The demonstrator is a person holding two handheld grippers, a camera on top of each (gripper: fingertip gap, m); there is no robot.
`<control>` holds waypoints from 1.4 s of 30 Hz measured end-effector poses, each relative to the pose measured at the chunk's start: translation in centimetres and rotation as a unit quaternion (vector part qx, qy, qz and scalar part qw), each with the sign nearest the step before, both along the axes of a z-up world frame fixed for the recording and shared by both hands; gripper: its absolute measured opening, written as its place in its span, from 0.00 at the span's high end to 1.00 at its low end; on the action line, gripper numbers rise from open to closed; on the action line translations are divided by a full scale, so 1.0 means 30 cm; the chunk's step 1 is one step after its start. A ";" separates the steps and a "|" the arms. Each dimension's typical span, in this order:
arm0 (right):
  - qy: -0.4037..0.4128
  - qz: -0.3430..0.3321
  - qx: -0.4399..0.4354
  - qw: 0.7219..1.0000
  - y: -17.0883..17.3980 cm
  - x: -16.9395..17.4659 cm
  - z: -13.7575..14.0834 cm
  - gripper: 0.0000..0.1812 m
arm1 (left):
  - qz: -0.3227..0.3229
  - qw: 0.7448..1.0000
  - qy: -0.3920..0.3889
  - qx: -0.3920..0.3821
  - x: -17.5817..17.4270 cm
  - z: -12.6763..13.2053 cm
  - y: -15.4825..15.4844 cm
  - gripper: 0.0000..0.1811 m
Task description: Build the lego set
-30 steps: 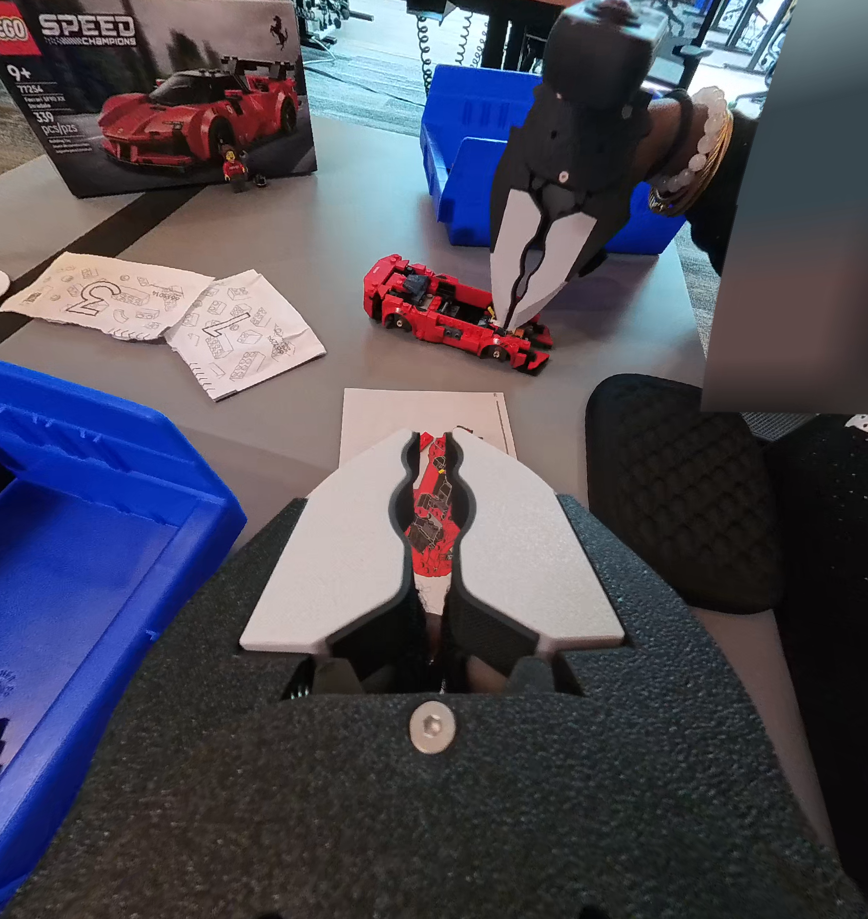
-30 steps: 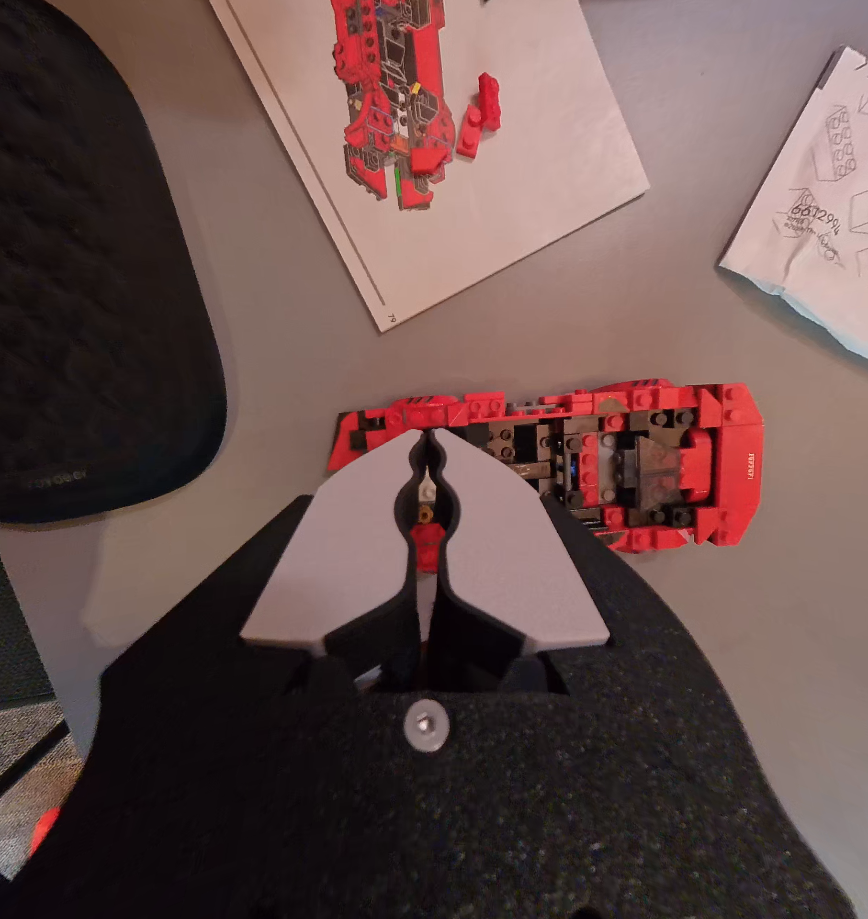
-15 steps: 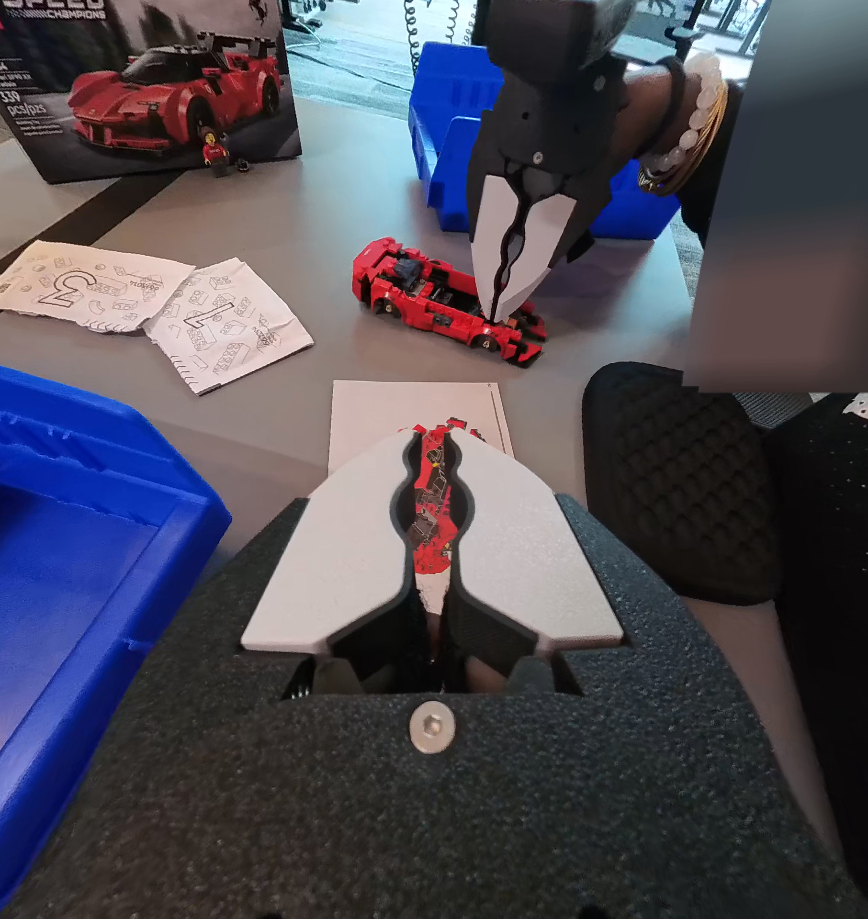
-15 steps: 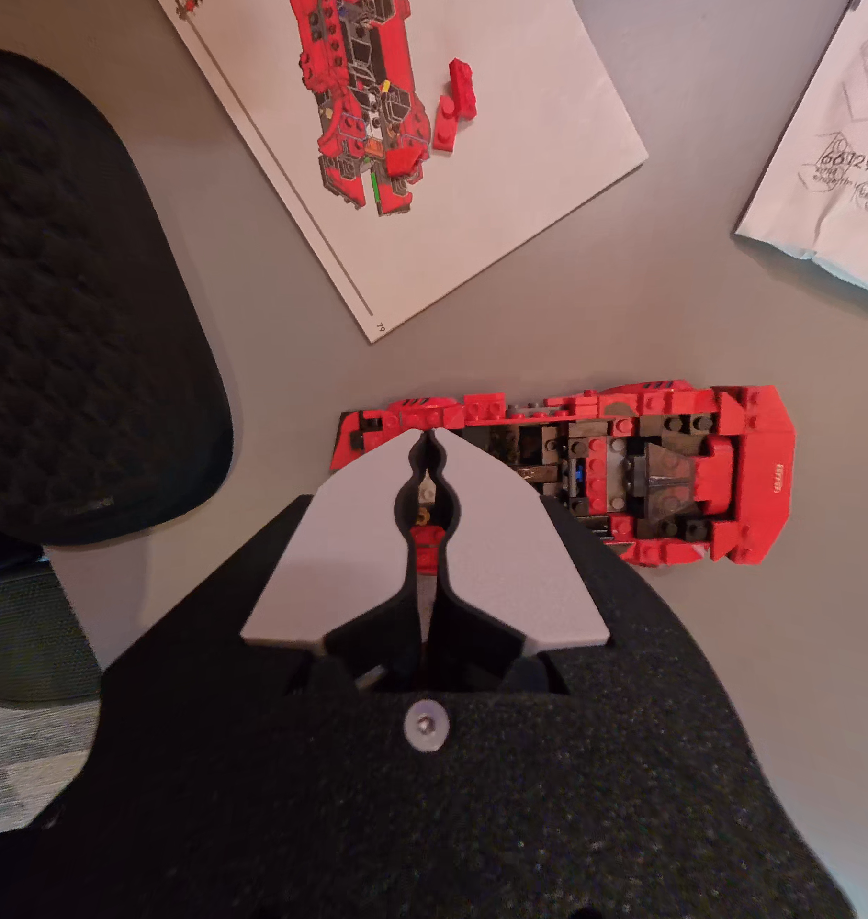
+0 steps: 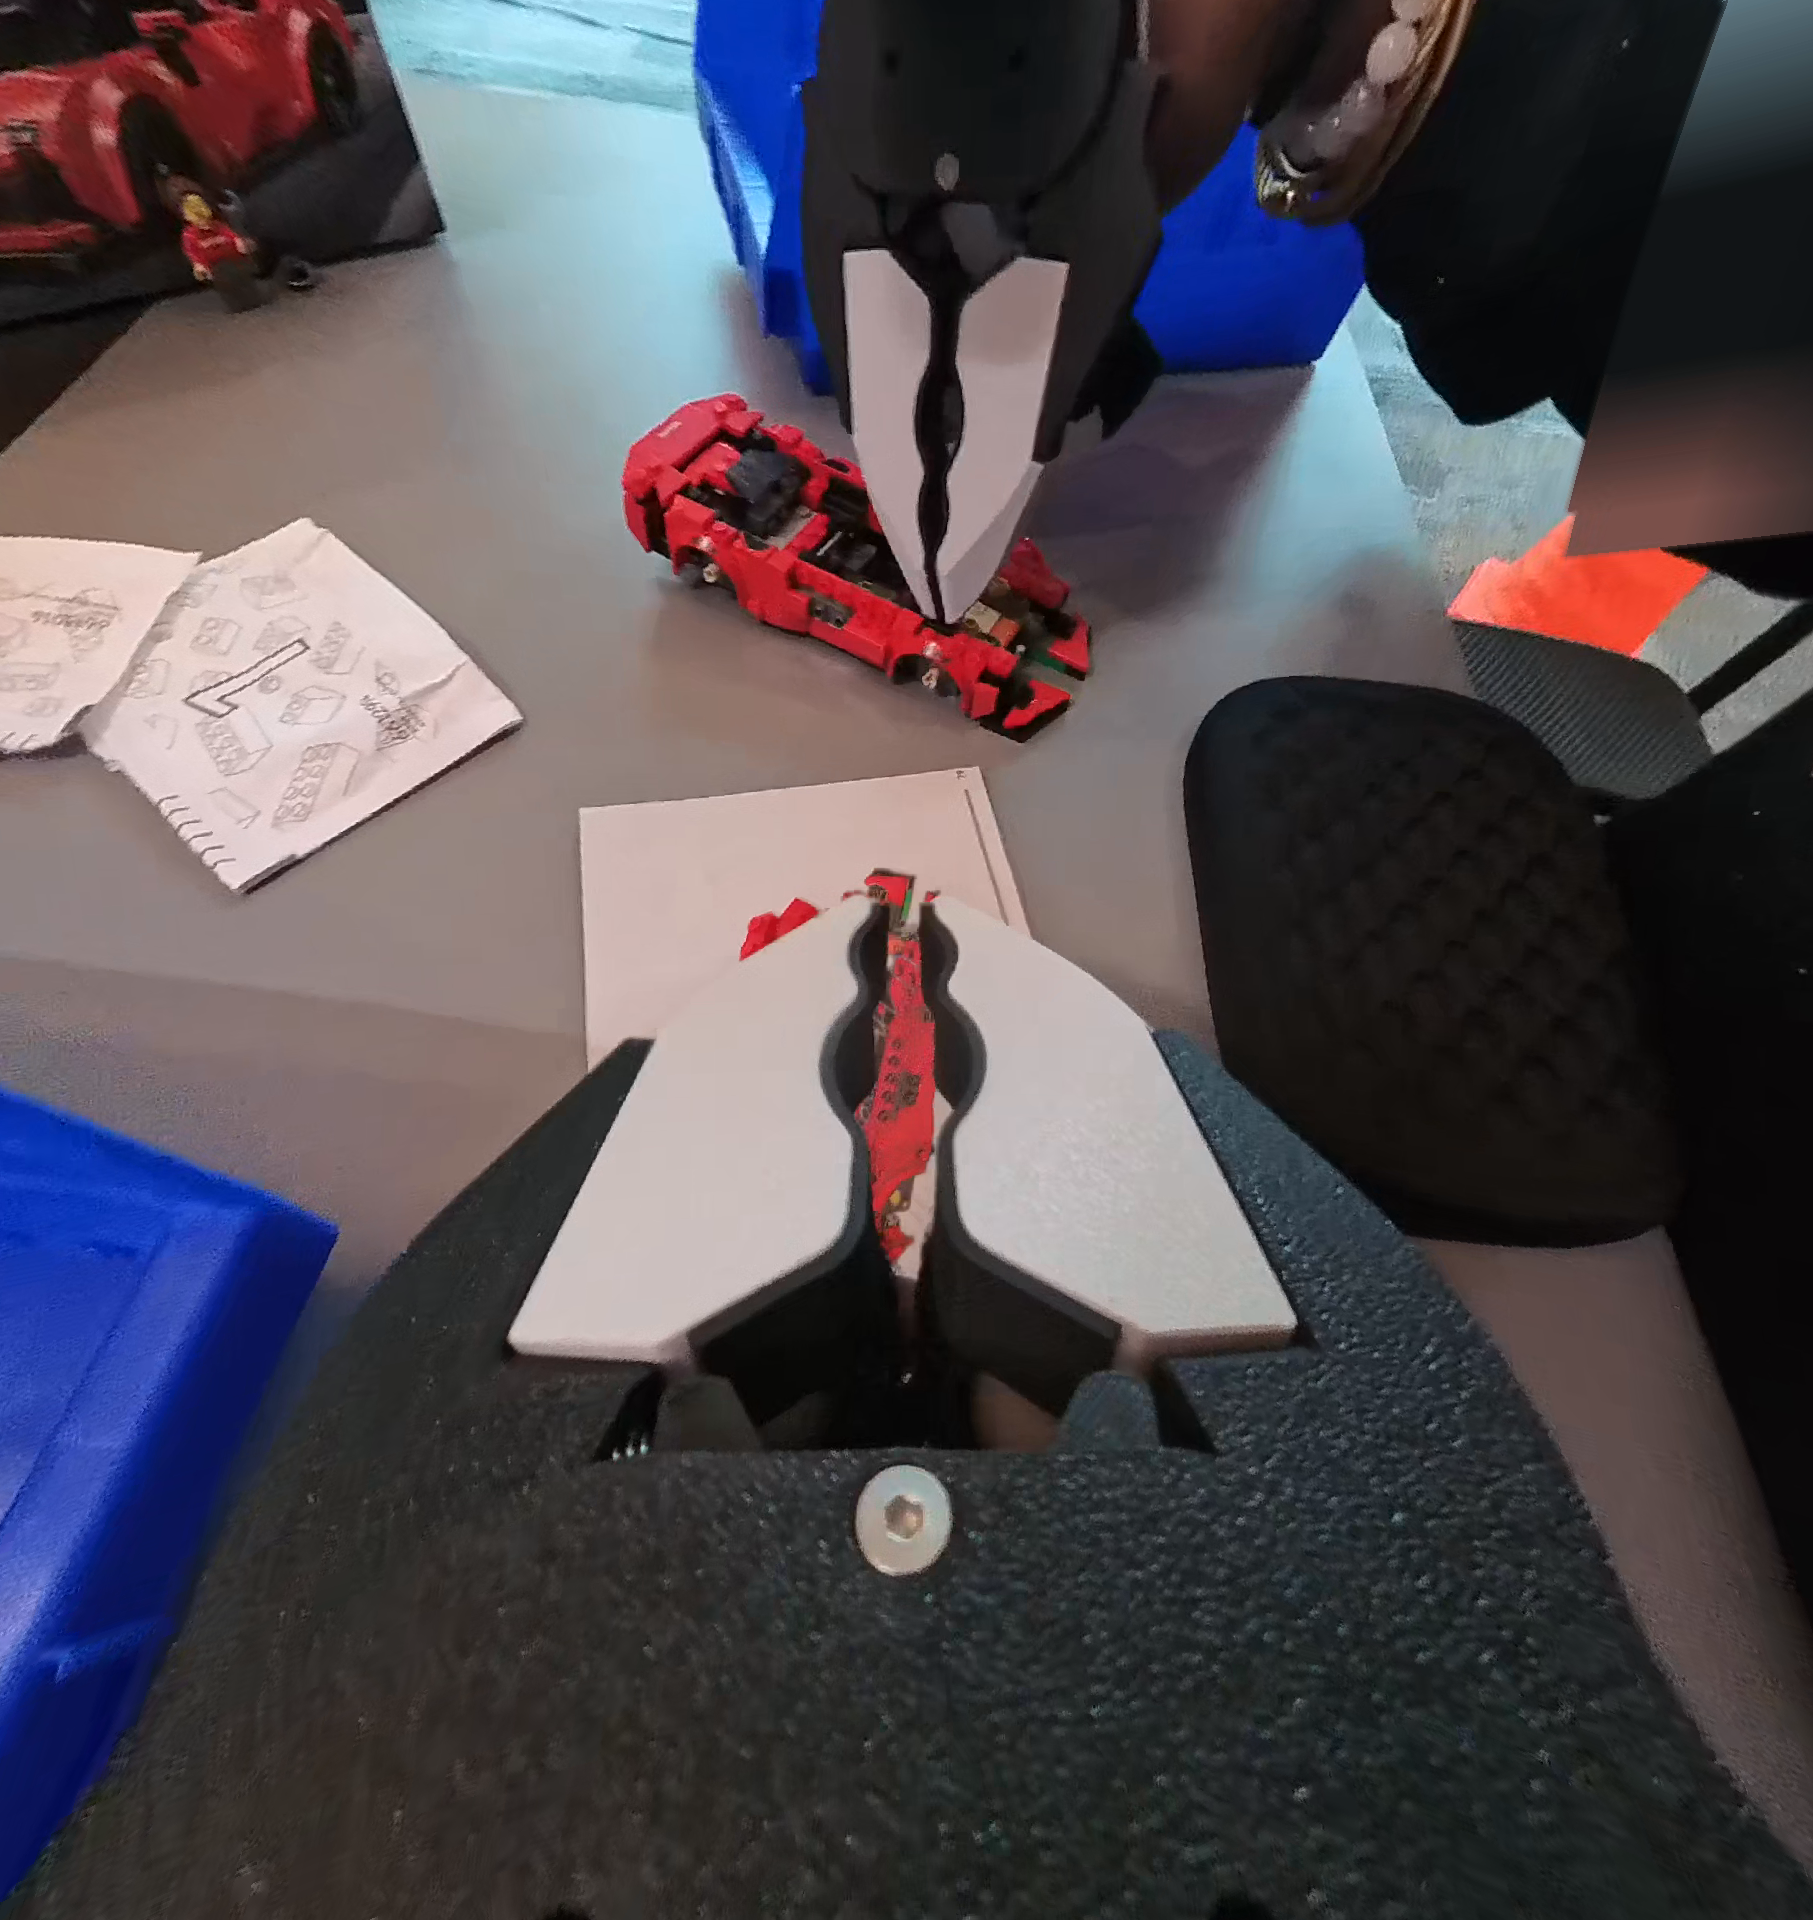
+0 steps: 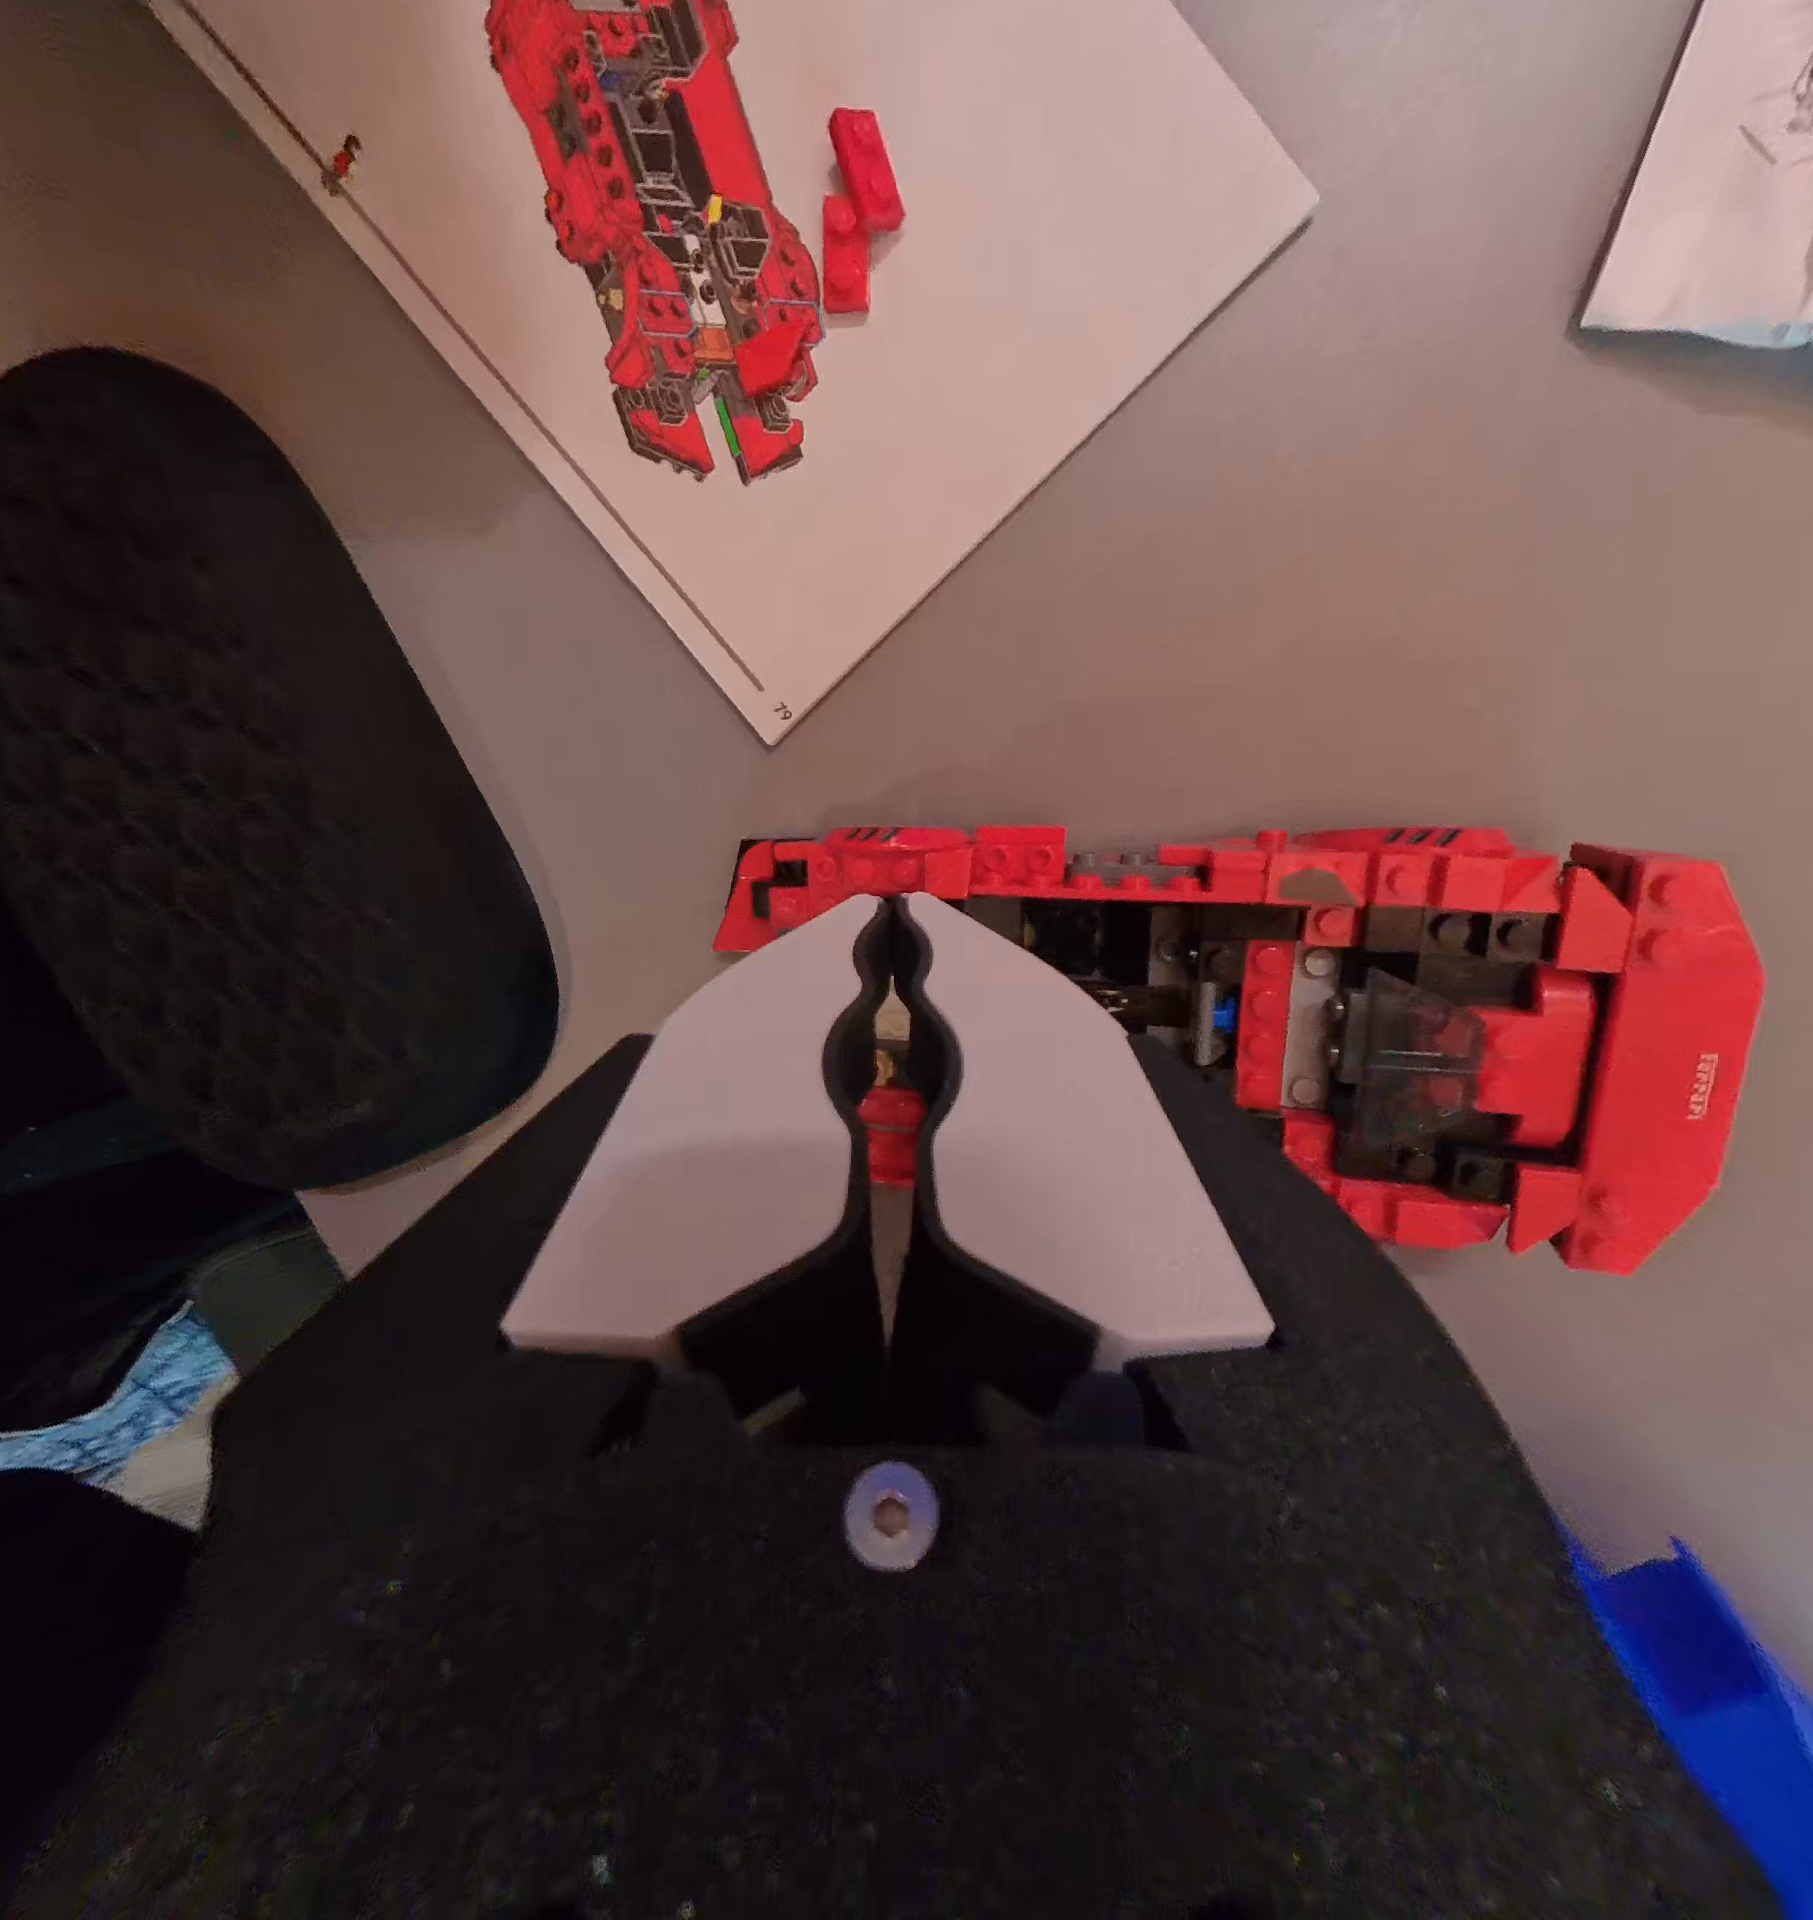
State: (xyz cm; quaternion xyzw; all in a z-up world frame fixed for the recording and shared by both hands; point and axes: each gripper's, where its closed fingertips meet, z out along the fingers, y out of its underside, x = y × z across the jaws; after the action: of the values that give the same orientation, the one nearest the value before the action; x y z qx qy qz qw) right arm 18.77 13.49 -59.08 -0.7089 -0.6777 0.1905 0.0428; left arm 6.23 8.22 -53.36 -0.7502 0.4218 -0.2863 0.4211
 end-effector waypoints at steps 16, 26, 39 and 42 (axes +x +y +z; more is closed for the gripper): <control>-0.044 -0.116 0.042 0.991 0.007 0.002 -0.003 1.00 | -0.030 0.998 -0.054 -0.017 0.051 -0.039 -0.038 0.99; 0.012 -0.053 0.097 0.994 0.018 -0.016 0.006 1.00 | -0.044 0.999 -0.021 -0.001 0.081 -0.065 -0.057 0.98; 0.042 0.001 0.147 0.988 0.028 0.004 0.022 1.00 | -0.016 0.998 0.056 0.032 0.196 -0.073 0.054 0.97; 0.036 0.011 0.137 0.990 0.024 -0.002 0.016 1.00 | 0.000 0.998 0.054 0.012 0.237 -0.093 0.094 0.97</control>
State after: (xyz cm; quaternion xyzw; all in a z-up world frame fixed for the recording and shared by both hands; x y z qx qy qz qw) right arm 18.70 14.19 -58.58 -0.6818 -0.7030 0.1218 0.1619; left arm 13.36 11.03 -56.15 -0.7592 0.4475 -0.2406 0.4068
